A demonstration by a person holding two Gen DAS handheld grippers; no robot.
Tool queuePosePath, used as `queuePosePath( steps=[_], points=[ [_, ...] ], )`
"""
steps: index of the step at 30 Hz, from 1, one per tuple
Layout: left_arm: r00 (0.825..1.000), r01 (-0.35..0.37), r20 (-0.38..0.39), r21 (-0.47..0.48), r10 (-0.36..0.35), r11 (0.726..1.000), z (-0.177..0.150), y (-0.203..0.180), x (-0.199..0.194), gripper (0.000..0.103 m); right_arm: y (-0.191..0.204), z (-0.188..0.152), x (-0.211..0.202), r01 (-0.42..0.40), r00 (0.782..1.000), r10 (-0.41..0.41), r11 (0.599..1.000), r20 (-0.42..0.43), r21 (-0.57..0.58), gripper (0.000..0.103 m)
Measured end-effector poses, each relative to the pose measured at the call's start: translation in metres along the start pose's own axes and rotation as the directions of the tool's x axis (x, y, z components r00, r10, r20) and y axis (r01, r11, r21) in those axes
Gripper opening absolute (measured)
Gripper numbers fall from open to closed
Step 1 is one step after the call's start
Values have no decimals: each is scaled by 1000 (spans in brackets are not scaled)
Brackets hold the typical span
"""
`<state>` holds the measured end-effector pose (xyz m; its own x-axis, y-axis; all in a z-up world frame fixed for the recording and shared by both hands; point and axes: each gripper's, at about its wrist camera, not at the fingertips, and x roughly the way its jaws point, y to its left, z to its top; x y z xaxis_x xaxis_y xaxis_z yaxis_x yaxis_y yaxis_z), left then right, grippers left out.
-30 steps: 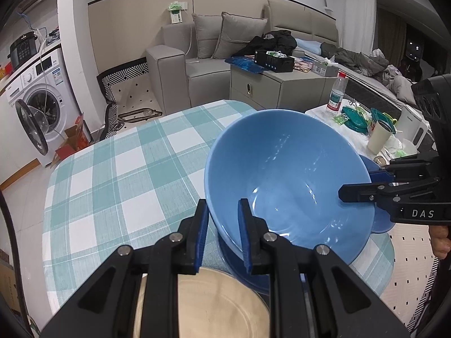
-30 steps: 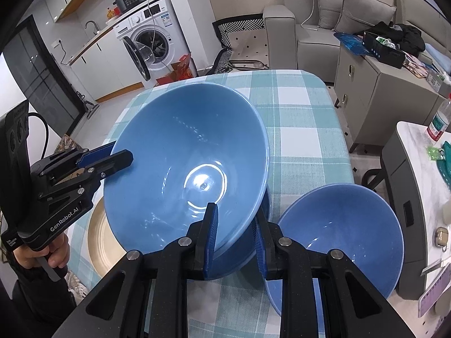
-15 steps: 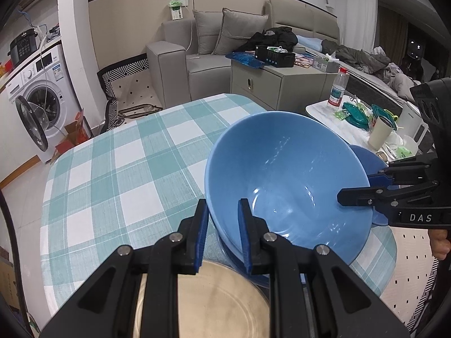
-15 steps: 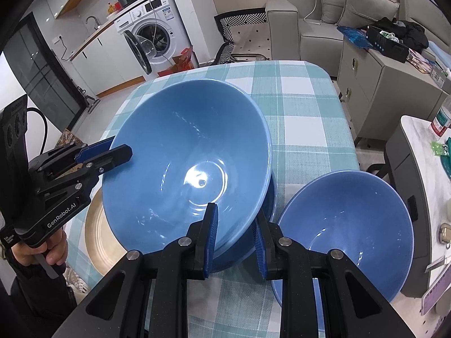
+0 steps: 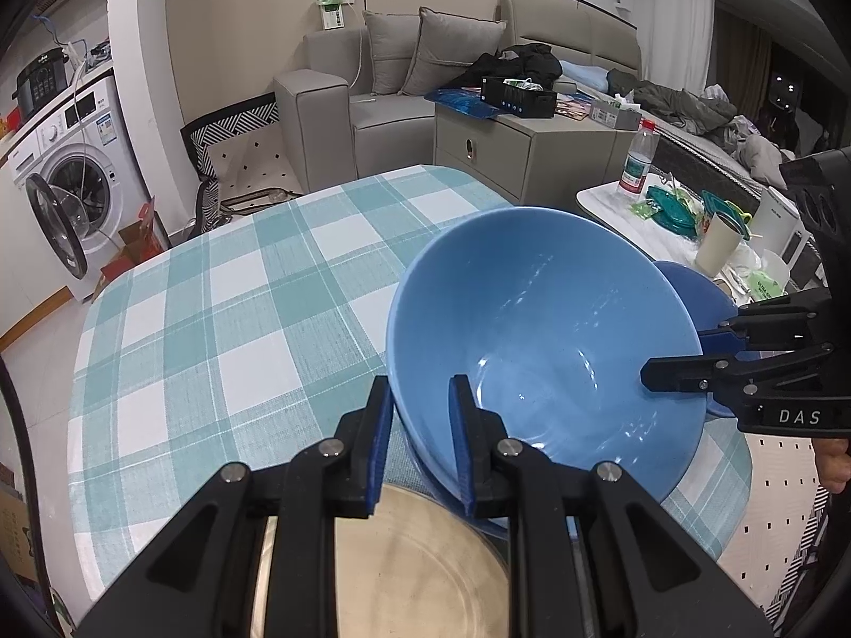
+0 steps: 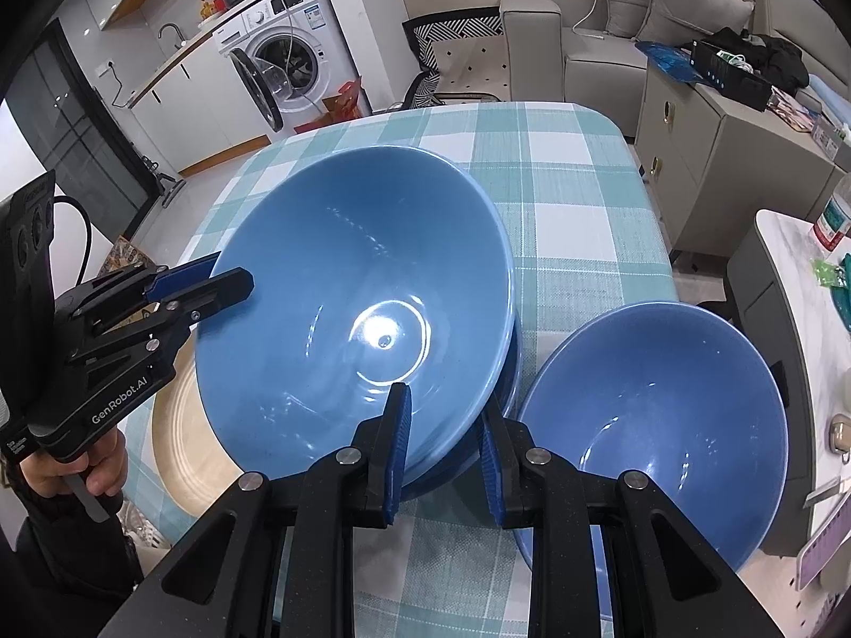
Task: Organize plates and bowls
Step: 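Lower the held blue bowl into the other blue bowl with both grippers, then open both grippers to release the nested blue bowl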
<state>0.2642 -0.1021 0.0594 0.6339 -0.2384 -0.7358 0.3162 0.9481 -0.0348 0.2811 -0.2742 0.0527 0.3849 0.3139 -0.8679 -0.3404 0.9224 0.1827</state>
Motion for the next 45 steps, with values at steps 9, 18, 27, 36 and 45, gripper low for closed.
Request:
queuePosePath(
  steps=[9, 18, 27, 36, 45],
  points=[
    [1000, -1, -9, 6, 1, 1000, -1, 0, 3, 19, 1, -4, 4, 8, 1000, -8, 1000, -25, -11, 25],
    [999, -7, -43, 11, 7, 1000, -6, 1, 8, 19, 0, -6, 9, -15, 998, 15, 1000, -61, -2, 25],
    [998, -9, -67, 11, 10, 1000, -8, 1, 14, 19, 1, -5, 18, -4, 996, 2, 1000, -94, -20, 27],
    [996, -6, -89, 19, 8, 1000, -9, 1, 19, 20, 6, -3, 18, 20, 994, -25, 999, -104, -46, 30],
    [994, 3, -107, 25, 0, 1000, -12, -1, 24, 23, 10, -3, 17, 66, 992, -75, 994, -97, -89, 35]
  ],
)
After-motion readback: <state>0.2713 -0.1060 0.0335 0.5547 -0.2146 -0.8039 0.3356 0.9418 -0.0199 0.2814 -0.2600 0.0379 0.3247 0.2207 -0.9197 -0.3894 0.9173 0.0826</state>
